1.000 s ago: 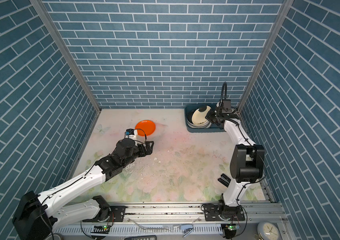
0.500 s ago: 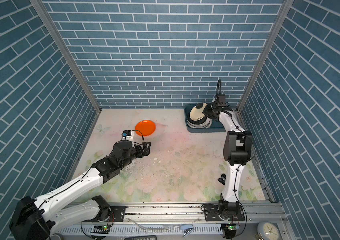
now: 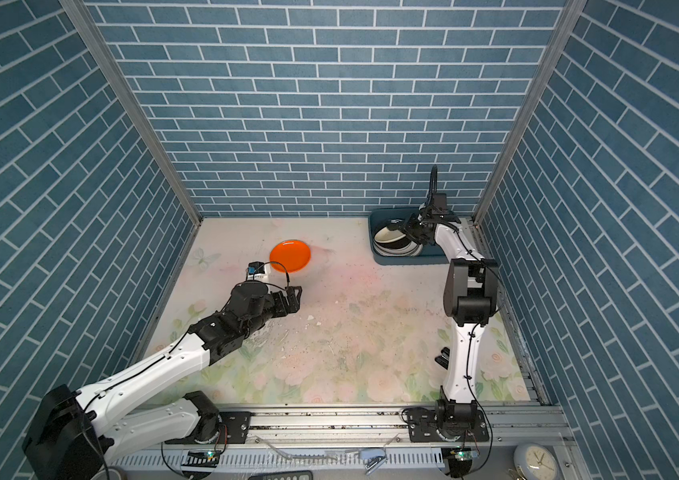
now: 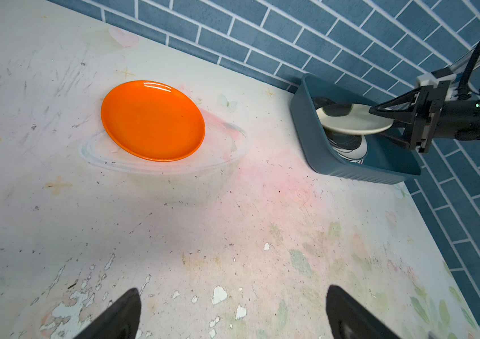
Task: Place the plates into the plastic bin on the countertop
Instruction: 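Lower the cream plate into the teal bin with the right gripper while the left retreats, then open the right gripper and withdraw it while the left gripper nears the orange plate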
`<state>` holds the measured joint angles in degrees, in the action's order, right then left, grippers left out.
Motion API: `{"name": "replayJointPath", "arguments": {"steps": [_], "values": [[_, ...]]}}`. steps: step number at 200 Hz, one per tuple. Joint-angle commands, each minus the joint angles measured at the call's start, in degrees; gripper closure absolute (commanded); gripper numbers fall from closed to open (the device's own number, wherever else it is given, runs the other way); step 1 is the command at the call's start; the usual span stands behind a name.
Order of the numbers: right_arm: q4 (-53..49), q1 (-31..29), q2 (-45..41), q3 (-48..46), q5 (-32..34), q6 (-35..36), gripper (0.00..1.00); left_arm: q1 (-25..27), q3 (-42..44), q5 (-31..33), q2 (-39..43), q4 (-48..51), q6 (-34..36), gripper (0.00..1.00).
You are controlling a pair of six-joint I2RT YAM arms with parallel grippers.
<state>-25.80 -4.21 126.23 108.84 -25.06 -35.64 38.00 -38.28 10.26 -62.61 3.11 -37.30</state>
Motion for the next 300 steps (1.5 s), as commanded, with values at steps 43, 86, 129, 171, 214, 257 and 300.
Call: {"name": "replayJointPath", "arguments": {"steps": [43,86,129,171,214,257,300], "values": [[-9.15,-0.03,0.91,5.74,1.42,3.57,0.29,-0.4,-0.38,0.22,-2.69,-1.06,0.0,0.0],[-17.09,-0.01,-0.08,9.46,5.25,7.51,0.19,-0.45,-1.43,1.14,-4.64,-1.36,0.14,0.0],[-19.04,-0.08,-4.05,7.39,4.4,8.38,0.18,-1.26,-3.67,2.14,-7.88,-1.97,0.78,0.0],[-7.51,-0.03,-16.48,-9.2,1.05,3.27,0.18,-7.79,-4.1,-3.74,-11.22,-4.95,-1.11,0.0],[-1.2,-0.02,-29.0,-23.18,-2.87,-1.12,0.2,-15.66,-5.39,-10.35,-15.68,-7.36,-2.15,0.0],[8.35,-0.02,-41.36,-39.3,-8.82,-6.91,0.21,-19.01,-8.08,-10.44,-18.58,-5.15,-2.05,0.0],[9.44,-0.06,-50.97,-47.87,-12.51,-6.79,0.22,-22.35,-8.25,-10.7,-19.65,-4.42,-3.18,0.0]]}}
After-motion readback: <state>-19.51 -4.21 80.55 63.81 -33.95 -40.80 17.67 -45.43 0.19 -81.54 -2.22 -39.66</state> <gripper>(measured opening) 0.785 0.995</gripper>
